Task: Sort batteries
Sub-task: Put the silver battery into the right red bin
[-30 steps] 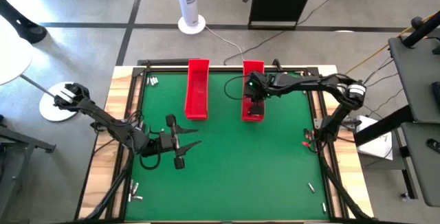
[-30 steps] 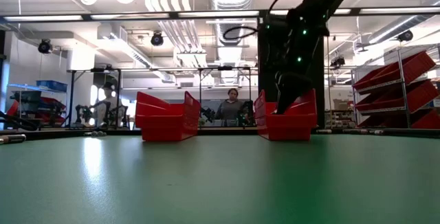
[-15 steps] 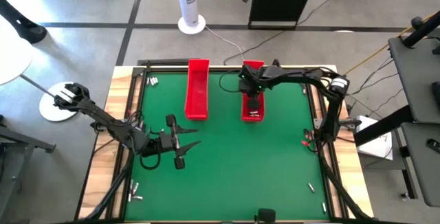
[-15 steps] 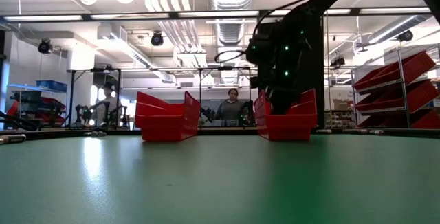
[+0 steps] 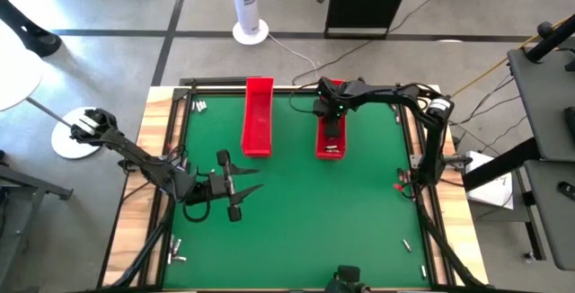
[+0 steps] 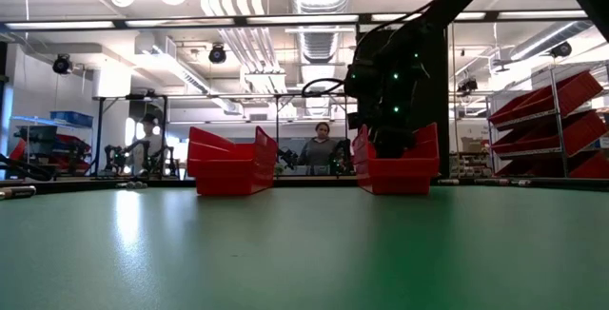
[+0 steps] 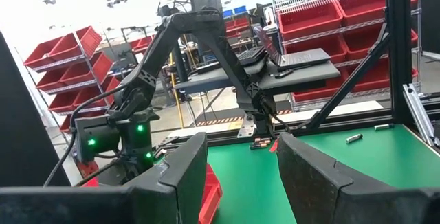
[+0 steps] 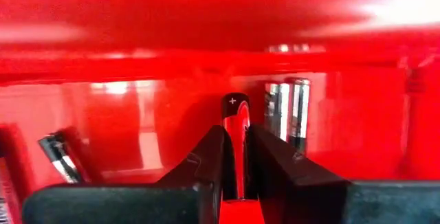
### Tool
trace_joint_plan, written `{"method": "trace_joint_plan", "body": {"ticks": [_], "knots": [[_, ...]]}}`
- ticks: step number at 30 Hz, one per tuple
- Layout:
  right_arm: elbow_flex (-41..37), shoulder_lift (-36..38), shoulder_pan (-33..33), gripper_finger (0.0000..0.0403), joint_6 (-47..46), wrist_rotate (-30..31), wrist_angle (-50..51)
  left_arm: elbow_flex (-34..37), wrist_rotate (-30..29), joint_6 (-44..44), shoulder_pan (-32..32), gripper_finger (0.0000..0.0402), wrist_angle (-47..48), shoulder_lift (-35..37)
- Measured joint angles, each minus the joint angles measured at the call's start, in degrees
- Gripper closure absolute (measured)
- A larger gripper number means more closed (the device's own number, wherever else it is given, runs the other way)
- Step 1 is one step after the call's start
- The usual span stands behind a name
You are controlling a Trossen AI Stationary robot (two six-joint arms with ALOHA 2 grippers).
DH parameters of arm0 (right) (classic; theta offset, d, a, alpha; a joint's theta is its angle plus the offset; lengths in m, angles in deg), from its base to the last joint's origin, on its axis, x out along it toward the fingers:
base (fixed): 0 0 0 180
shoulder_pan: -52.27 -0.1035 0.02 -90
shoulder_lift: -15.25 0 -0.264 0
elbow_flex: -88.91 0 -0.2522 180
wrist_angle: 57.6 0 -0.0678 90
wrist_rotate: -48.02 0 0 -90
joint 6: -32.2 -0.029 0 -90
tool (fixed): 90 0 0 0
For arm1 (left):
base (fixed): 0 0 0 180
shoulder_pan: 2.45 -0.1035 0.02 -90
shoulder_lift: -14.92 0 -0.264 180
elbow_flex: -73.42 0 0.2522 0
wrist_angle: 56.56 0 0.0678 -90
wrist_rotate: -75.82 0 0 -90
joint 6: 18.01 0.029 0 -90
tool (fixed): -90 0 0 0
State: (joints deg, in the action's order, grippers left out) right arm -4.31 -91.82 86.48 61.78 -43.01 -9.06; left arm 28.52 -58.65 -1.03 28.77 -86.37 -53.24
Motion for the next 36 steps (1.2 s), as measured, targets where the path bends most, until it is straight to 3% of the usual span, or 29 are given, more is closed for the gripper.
{"method": "trace_joint_plan", "body": {"ticks": [36], "knots": [[-2.65, 0.13, 1.46, 0.0351, 3.45, -4.58, -2.32, 0.0, 0.0, -0.07, 0.0, 0.0244, -0.39, 0.01]]}}
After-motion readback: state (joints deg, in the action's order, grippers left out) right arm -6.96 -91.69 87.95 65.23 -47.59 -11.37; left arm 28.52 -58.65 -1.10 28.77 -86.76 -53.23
